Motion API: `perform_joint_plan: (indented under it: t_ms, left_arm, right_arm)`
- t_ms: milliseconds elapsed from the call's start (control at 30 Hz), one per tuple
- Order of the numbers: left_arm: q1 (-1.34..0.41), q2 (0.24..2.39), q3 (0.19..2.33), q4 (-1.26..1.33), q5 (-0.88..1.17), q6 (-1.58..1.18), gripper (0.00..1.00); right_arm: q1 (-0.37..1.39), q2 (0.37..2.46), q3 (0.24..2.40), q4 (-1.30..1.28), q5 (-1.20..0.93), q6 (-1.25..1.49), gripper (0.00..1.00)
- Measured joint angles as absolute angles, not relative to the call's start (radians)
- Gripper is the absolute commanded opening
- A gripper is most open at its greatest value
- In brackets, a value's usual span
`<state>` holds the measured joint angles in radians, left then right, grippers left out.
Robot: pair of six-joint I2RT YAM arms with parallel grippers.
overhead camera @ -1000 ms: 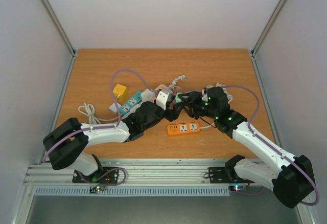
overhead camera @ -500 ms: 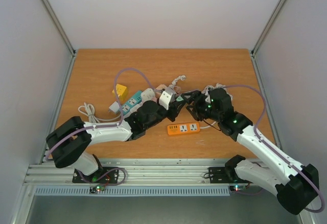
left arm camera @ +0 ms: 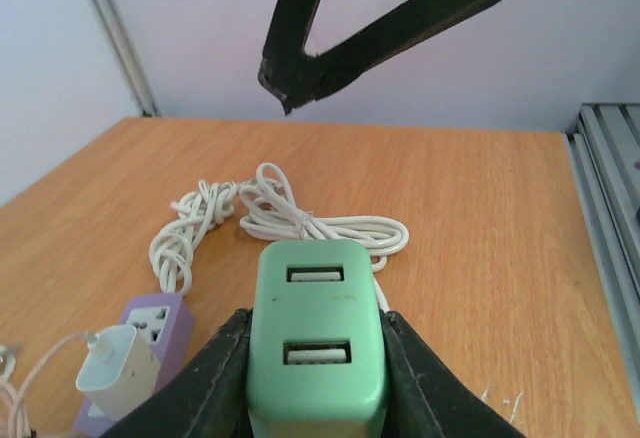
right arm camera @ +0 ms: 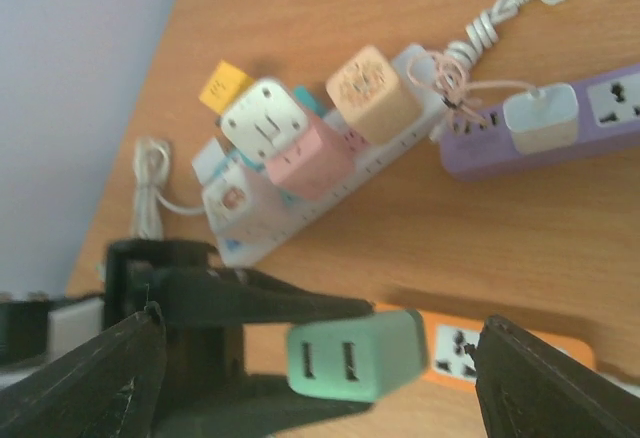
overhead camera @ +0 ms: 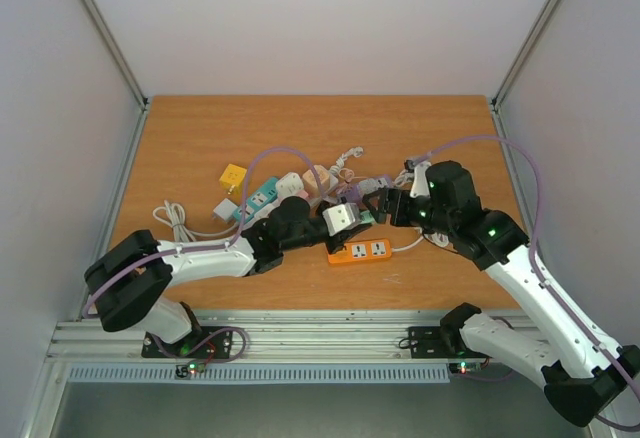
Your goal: Insert the plug
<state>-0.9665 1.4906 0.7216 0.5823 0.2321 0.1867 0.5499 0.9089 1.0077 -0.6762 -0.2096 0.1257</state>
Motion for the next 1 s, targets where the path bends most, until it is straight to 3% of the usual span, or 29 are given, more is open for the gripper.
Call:
perform_joint_plan:
  t_ms: [267,800,900,1000]
  left_arm:
    - [-0.966,1.485,0.722,0.573,0.291,0.393,0.16]
    - [-0.966,1.485,0.723,0.527,0.348,0.443,0.17]
    - [-0.966,1.485,0.739,0.487,0.340,0.441,0.17]
    - [-0.966,1.486,0.755,0.448,0.329,0.434,0.17]
  right_arm:
    - [0.550,0.905,1.012,-0.847,-0.252,-0.023,0.82]
    - [0.591,1.053,0.991,-0.843,-0.284,-0.028,0.73]
    - [0.604,1.066,0.990,-0.841,-0.268,-0.025,0.66]
    - [0.608,1.076,0.990,-0.835,-0.250,-0.020,0.52]
